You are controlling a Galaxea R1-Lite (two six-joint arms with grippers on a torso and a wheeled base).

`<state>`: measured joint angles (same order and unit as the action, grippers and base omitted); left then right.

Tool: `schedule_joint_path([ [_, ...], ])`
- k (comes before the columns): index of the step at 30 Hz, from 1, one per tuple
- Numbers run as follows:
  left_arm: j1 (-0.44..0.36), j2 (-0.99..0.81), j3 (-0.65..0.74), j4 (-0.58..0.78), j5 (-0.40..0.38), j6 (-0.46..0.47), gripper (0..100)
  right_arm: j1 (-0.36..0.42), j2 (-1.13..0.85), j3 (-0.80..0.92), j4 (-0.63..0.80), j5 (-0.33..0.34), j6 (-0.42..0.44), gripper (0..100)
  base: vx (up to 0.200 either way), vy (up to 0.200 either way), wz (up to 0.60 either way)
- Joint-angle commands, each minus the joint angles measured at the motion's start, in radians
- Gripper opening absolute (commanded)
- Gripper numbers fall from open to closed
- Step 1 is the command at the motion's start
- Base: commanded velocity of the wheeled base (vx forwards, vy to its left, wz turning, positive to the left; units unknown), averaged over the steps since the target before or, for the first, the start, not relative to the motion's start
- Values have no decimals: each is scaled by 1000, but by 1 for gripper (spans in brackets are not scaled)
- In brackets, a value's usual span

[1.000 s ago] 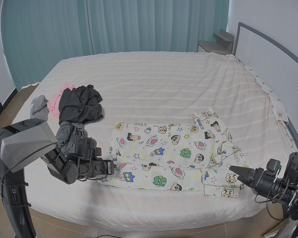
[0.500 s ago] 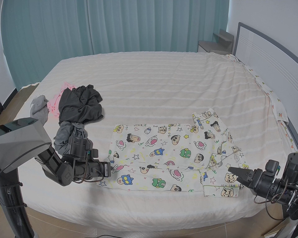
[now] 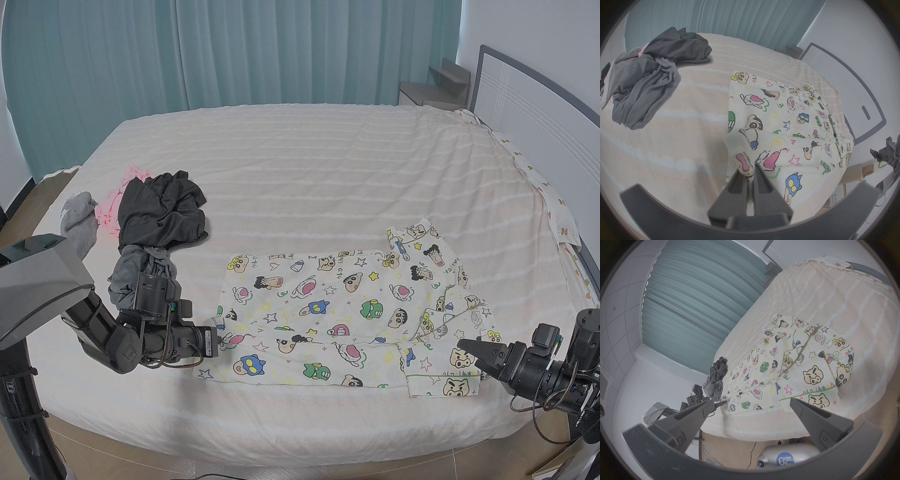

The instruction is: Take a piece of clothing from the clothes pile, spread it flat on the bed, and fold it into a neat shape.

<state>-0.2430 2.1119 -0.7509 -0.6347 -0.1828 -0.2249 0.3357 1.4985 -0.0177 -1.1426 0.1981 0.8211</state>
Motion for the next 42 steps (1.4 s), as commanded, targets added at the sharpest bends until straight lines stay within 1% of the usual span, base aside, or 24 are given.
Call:
schedule_joint_path([
  [1, 1, -4, -1, 0, 2, -1, 100, 0, 8, 8, 0, 0, 0, 100, 0, 0, 0],
  [4, 1, 2, 1, 3, 17, -1, 100, 0, 8, 8, 0, 0, 0, 100, 0, 0, 0],
  [13, 1, -9, 5, 0, 17, -10, 100, 0, 14, 10, 0, 0, 0, 100, 0, 0, 0],
  [19, -9, -29, 50, -19, 16, -8, 100, -1, 17, 10, 0, 0, 1, 100, 0, 0, 0],
  [27, -13, -38, 61, -26, 19, -7, 100, -1, 17, 12, 0, 0, 1, 100, 0, 0, 0],
  [28, -13, -43, 68, -26, 19, -7, 0, -1, 19, 12, 0, 0, 1, 100, 0, 0, 0],
  [42, -4, -118, 145, -25, 31, 1, 0, -1, 31, 13, -2, 0, 0, 100, 0, 0, 0],
])
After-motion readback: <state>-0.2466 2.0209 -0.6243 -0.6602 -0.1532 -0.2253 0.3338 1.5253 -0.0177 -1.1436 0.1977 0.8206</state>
